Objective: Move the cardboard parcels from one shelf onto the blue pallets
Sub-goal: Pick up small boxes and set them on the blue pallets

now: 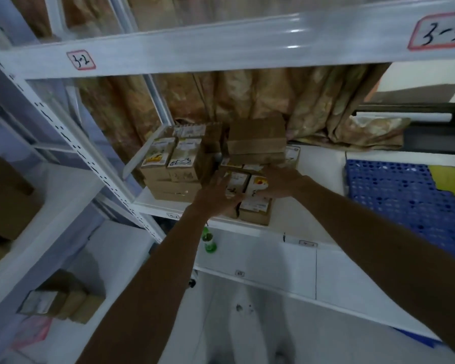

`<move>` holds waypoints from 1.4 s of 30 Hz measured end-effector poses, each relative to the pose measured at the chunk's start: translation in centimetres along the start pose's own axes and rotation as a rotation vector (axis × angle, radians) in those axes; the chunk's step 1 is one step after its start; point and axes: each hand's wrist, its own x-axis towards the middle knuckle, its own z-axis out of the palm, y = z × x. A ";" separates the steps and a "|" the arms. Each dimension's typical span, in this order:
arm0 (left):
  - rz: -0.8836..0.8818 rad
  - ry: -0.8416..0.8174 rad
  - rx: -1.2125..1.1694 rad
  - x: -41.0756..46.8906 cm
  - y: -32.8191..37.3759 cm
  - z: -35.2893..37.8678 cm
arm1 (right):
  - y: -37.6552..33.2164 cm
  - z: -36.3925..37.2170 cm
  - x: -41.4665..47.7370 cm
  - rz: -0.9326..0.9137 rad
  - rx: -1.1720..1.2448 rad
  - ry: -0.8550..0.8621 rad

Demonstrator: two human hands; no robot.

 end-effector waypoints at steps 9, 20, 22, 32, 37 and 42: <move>0.167 0.003 0.031 3.4 -3.1 2.1 | -2.7 2.0 0.9 0.211 0.065 -0.012; 0.272 -0.132 0.031 3.0 -4.6 2.1 | -6.2 4.0 -0.7 0.432 0.278 0.055; 0.265 -0.158 0.022 3.2 -4.5 2.1 | -6.5 4.0 -0.7 0.470 0.305 0.050; 0.266 -0.172 0.081 3.2 -4.8 2.6 | -7.9 5.5 1.2 0.632 0.340 0.084; 0.268 -0.249 0.190 4.4 -5.6 3.1 | -8.5 6.3 2.7 0.671 0.405 0.146; 0.267 -0.201 0.093 3.9 -5.8 2.9 | -8.9 7.1 3.1 0.716 0.395 0.239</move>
